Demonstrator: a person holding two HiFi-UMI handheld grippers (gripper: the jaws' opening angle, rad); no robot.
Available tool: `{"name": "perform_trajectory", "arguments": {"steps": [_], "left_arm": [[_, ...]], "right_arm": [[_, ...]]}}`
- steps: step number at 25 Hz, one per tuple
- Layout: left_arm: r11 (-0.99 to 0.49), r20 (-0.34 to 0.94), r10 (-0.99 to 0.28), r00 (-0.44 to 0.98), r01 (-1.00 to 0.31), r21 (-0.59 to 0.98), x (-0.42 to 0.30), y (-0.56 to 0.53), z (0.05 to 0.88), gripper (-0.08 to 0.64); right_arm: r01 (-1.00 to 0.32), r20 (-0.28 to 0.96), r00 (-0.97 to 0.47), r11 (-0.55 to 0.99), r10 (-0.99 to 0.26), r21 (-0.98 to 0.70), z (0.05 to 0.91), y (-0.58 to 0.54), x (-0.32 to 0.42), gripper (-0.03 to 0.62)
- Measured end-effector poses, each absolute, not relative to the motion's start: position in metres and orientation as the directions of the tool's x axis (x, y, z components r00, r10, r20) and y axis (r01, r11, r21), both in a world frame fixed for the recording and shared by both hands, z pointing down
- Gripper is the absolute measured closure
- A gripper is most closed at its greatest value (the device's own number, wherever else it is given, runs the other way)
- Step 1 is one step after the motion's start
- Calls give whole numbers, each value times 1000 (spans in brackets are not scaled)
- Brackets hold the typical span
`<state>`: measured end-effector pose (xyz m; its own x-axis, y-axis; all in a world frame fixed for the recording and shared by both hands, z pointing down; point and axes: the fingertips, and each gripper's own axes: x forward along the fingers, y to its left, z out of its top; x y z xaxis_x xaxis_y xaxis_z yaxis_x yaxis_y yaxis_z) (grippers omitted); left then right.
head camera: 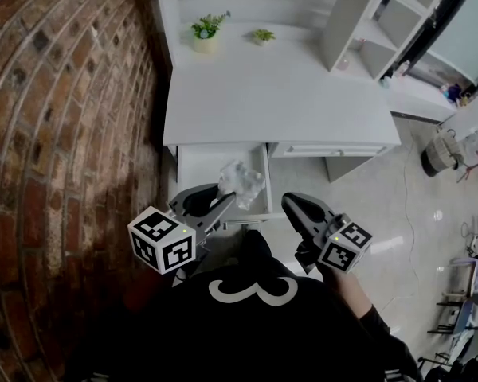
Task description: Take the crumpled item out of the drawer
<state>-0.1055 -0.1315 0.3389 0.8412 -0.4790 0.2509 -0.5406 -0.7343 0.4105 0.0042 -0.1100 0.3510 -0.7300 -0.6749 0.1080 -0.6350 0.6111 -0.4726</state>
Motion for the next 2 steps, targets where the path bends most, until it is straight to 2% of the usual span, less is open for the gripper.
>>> {"name": "perform_trajectory", "arguments": {"steps": [2], "left_arm": [[-732, 254, -478, 840, -542, 414, -105, -133, 341, 449]], "right_arm": [[-636, 111, -730, 611, -674, -470, 353, -111, 5, 583]]}}
